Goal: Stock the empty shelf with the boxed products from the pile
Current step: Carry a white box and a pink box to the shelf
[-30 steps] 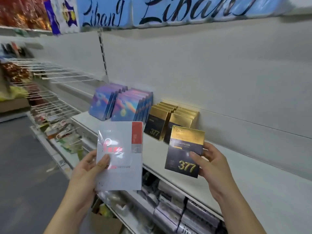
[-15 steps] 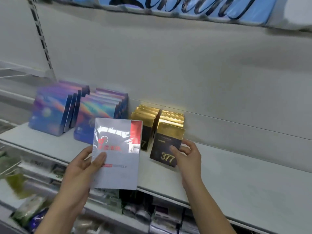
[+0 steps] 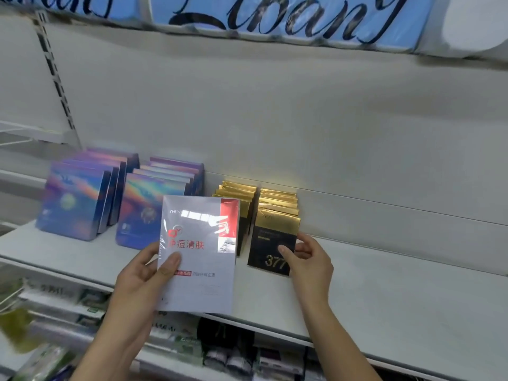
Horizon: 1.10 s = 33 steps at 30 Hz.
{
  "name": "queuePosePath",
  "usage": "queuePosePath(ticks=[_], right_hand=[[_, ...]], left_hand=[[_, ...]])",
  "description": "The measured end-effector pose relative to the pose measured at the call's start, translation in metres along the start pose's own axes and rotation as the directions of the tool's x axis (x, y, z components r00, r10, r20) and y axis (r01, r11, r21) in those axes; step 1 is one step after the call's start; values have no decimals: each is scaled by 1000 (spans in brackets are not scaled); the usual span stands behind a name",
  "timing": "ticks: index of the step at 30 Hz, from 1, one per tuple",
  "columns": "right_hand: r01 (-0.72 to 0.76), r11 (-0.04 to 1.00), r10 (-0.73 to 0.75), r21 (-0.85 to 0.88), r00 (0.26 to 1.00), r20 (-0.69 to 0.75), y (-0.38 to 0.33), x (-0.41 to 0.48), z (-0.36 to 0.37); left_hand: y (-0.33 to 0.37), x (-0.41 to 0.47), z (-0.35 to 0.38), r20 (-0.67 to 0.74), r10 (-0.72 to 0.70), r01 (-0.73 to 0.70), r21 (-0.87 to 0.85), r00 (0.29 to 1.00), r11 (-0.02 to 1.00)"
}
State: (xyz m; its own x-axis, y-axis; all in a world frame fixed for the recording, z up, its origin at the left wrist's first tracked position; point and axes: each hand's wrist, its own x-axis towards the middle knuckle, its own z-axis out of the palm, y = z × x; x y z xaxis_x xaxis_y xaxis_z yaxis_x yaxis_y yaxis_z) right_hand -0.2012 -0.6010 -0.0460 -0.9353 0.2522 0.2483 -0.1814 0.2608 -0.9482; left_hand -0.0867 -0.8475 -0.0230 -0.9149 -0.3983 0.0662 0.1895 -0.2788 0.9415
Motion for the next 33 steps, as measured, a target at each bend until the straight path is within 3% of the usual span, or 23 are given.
queuePosePath(ticks=[13, 25, 33], right_hand=[[28, 999, -30, 17, 992, 123, -13, -23, 54], [29, 982, -32, -189, 999, -12, -20, -17, 102], [41, 965, -49, -258, 998, -26, -29, -17, 111]], left_hand=[[10, 10, -39, -35, 36, -37, -20, 999, 999], [16, 6, -59, -54, 60, -61, -9, 997, 998], [18, 2, -57, -11, 79, -79, -29, 997, 996]])
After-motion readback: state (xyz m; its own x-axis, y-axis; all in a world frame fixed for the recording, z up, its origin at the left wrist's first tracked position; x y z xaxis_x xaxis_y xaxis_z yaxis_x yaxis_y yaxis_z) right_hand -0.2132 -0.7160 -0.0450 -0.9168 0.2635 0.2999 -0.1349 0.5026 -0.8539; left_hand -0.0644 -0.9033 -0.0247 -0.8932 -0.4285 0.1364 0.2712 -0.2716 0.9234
